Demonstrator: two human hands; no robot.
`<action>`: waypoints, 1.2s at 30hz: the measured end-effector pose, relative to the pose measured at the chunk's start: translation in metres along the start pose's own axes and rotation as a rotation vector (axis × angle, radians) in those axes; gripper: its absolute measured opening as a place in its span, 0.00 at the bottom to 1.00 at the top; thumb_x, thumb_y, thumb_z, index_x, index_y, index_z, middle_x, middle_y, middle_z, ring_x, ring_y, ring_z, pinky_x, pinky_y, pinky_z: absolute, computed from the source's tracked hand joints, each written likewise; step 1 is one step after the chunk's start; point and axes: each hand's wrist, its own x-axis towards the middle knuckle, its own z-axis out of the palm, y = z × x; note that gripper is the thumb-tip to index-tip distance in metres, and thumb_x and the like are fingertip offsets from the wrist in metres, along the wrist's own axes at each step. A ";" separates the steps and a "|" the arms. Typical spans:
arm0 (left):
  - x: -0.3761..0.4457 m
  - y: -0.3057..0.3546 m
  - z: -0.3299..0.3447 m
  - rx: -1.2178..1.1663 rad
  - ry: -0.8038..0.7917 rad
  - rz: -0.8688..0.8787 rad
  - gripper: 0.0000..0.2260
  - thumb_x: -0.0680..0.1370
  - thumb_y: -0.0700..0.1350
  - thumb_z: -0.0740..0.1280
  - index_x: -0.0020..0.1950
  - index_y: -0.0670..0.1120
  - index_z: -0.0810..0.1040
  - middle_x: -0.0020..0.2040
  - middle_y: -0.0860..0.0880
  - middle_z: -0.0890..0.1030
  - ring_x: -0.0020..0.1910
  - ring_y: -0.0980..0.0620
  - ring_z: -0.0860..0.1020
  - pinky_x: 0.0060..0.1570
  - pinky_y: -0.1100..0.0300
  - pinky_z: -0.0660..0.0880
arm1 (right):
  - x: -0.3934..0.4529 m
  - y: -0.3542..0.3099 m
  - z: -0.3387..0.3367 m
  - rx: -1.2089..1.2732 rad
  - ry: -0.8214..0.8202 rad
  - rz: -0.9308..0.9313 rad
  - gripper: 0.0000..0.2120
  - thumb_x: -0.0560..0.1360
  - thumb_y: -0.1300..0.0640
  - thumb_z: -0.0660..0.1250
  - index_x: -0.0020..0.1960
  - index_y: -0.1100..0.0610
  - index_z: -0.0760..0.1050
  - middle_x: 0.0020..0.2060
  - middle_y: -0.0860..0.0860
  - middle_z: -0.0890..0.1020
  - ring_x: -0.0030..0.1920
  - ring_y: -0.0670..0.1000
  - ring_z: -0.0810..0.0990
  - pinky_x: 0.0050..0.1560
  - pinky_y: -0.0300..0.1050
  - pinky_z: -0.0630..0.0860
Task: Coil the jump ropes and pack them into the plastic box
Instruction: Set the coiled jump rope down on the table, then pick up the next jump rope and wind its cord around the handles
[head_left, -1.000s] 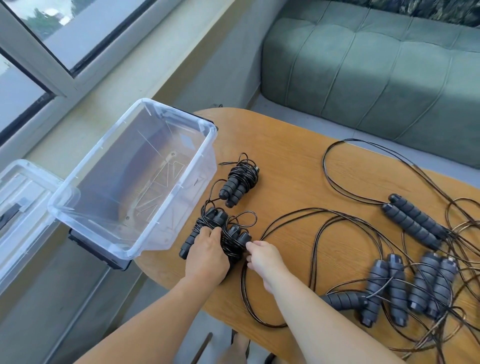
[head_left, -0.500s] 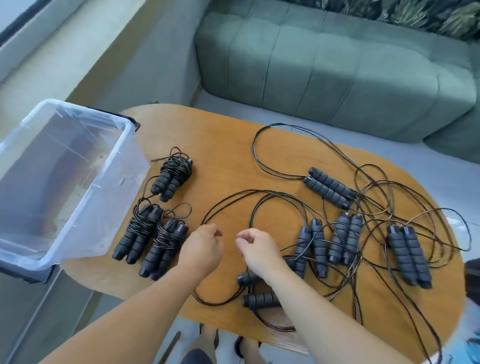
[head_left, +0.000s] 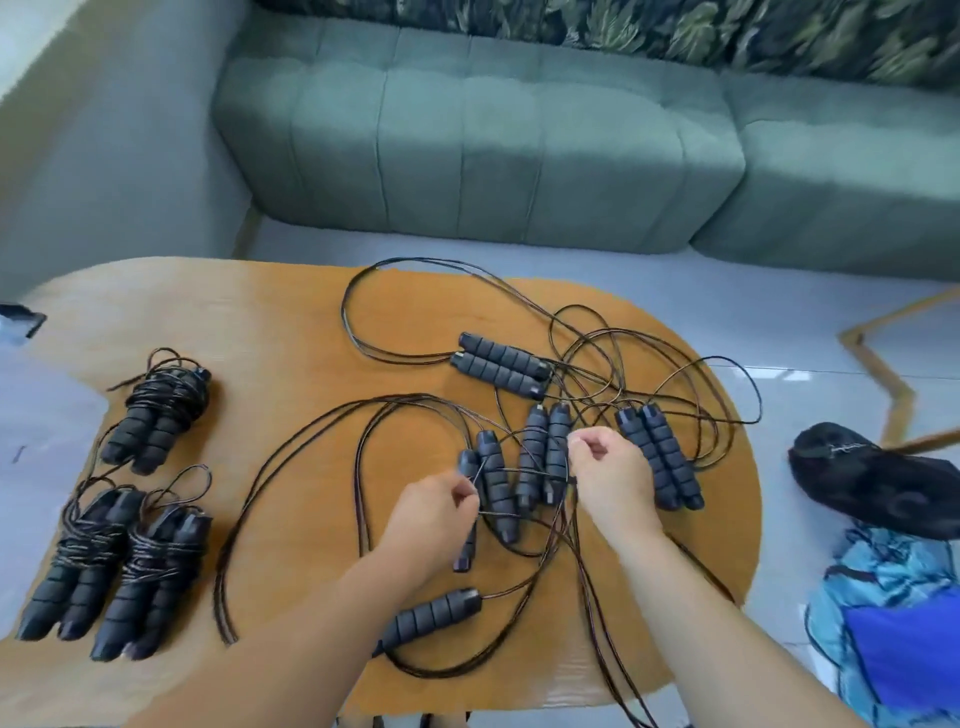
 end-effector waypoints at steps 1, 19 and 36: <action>0.005 0.016 0.005 -0.002 -0.008 0.030 0.06 0.82 0.48 0.61 0.51 0.53 0.78 0.42 0.55 0.80 0.36 0.60 0.76 0.30 0.69 0.70 | 0.008 0.004 -0.012 0.033 0.043 0.010 0.08 0.79 0.54 0.63 0.46 0.50 0.80 0.39 0.46 0.82 0.42 0.48 0.79 0.39 0.41 0.72; 0.079 0.134 0.066 -0.121 -0.117 0.020 0.08 0.80 0.43 0.61 0.50 0.50 0.80 0.46 0.51 0.81 0.47 0.49 0.83 0.48 0.55 0.82 | 0.095 0.088 -0.032 -0.522 0.030 0.298 0.34 0.70 0.47 0.73 0.70 0.57 0.65 0.67 0.55 0.72 0.67 0.57 0.69 0.66 0.53 0.69; 0.093 0.143 0.079 -0.633 -0.266 -0.265 0.18 0.80 0.58 0.63 0.55 0.43 0.76 0.48 0.48 0.81 0.52 0.48 0.80 0.62 0.48 0.76 | 0.073 0.057 -0.043 -0.154 -0.035 0.331 0.22 0.64 0.41 0.73 0.50 0.55 0.76 0.43 0.51 0.81 0.44 0.54 0.79 0.38 0.44 0.74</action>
